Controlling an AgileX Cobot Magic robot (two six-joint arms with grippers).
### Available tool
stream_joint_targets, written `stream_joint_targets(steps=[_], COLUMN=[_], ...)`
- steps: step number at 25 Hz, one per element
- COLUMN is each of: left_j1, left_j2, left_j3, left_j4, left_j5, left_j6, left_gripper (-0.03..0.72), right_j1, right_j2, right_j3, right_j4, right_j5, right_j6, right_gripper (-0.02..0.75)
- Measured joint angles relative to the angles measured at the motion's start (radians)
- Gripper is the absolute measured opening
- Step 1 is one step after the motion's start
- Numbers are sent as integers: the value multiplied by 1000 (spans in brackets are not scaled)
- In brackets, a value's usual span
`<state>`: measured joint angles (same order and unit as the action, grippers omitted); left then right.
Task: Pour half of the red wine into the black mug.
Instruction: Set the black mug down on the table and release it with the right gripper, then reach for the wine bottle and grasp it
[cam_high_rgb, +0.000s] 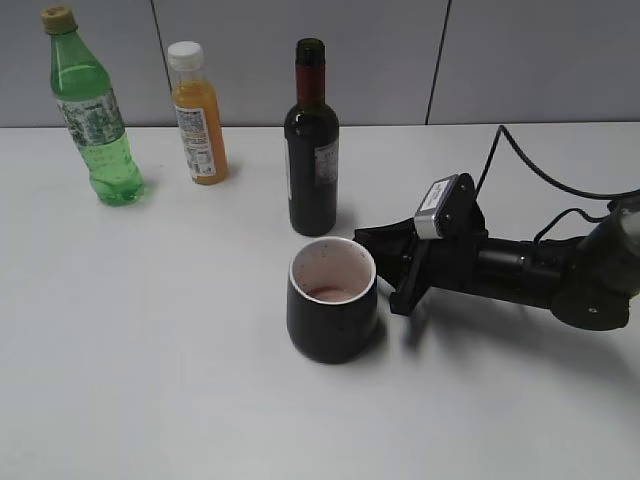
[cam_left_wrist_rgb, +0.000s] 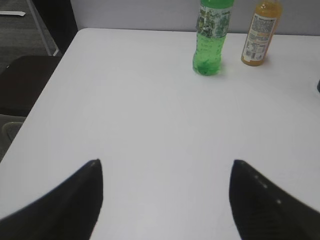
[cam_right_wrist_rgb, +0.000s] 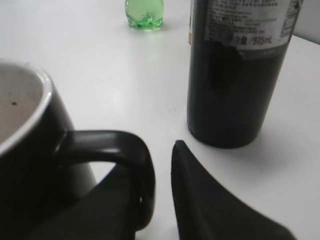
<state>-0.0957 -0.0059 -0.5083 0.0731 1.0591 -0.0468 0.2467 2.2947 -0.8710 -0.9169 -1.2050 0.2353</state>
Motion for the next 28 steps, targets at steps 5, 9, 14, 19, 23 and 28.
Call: stream_joint_targets(steps=[5, 9, 14, 19, 23, 28], left_j1=[0, 0, 0, 0, 0, 0], left_j2=[0, 0, 0, 0, 0, 0], left_j3=[0, 0, 0, 0, 0, 0], left_j4=[0, 0, 0, 0, 0, 0], left_j5=[0, 0, 0, 0, 0, 0], left_j6=[0, 0, 0, 0, 0, 0], left_gripper=[589, 589, 589, 589, 589, 589], right_j1=[-50, -87, -127, -196, -279, -356], right_j2=[-12, -31, -56, -105, -114, -114], right_j3=[1, 1, 1, 1, 1, 1], right_j4=[-85, -158, -269, -339, -320, -115], right_j5=[-2, -5, -5, -7, -7, -7], right_j6=[0, 0, 0, 30, 67, 60], right_gripper=[223, 241, 260, 281, 286, 455])
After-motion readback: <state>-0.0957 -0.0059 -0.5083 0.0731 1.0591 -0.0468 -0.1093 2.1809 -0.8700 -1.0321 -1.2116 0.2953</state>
